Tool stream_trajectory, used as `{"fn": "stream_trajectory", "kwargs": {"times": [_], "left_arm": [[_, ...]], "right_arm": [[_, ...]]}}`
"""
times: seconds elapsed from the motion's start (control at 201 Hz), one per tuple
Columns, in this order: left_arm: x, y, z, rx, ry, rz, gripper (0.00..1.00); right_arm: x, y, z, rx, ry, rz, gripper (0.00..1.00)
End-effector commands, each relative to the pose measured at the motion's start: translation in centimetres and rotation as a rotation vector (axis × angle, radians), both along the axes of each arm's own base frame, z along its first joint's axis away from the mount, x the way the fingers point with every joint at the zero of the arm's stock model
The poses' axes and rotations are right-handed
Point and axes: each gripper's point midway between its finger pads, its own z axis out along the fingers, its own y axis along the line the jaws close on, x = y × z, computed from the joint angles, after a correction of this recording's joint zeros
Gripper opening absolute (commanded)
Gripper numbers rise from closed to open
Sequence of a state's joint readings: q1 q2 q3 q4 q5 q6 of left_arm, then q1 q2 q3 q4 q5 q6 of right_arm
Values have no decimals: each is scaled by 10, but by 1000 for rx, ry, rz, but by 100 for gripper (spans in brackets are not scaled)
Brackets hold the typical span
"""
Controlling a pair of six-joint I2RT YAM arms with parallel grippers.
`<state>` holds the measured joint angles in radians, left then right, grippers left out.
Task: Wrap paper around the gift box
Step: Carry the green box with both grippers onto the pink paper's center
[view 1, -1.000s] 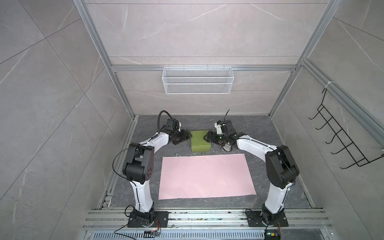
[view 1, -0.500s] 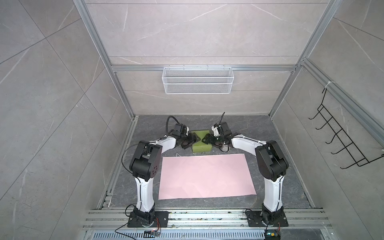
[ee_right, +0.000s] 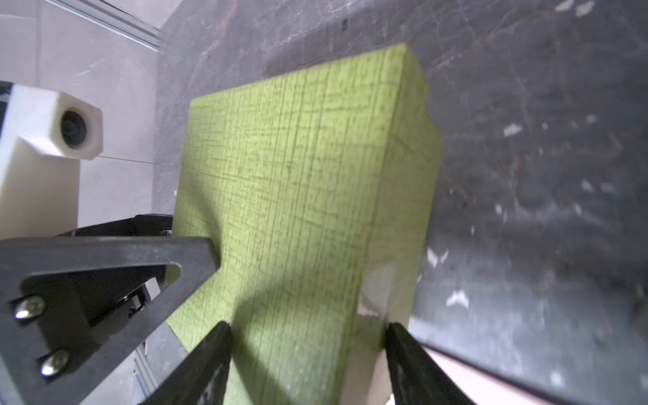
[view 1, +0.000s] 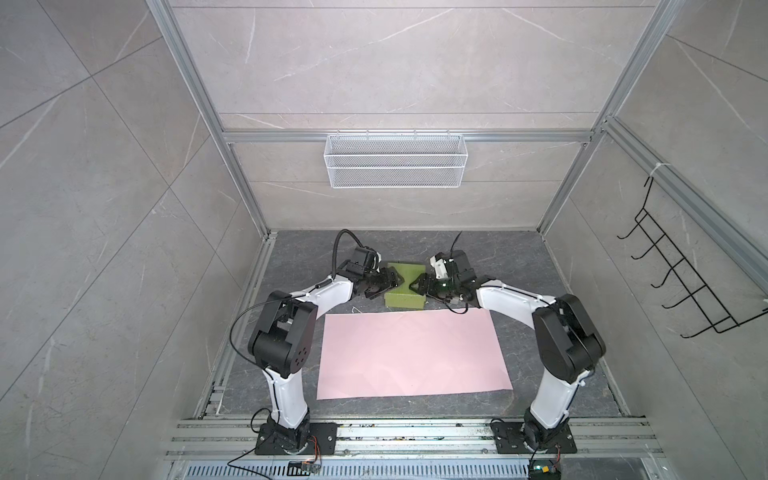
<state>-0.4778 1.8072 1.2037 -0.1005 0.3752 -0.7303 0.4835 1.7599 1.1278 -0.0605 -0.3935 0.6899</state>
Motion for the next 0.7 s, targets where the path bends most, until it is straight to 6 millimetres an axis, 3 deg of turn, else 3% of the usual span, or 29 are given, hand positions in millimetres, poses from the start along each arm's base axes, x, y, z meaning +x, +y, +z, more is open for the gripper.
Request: {"fn": "stream_trajectory", "kwargs": {"times": [0.0, 0.164, 0.329, 0.468, 0.692], "left_arm": [[-58, -42, 45, -130, -2, -148, 77], [-117, -40, 41, -100, 65, -162, 77], [-160, -39, 26, -83, 132, -172, 77], [-176, -39, 16, -58, 160, -186, 77], [-183, -35, 6, -35, 176, -187, 77]], "right_arm": [[-42, 30, 36, 97, -42, 105, 69], [-101, 21, 17, 55, 39, 102, 69], [-141, 15, 6, 7, 67, 88, 69], [-157, 15, -7, -20, 88, 87, 69], [-161, 11, -19, -58, 103, 74, 69]]}}
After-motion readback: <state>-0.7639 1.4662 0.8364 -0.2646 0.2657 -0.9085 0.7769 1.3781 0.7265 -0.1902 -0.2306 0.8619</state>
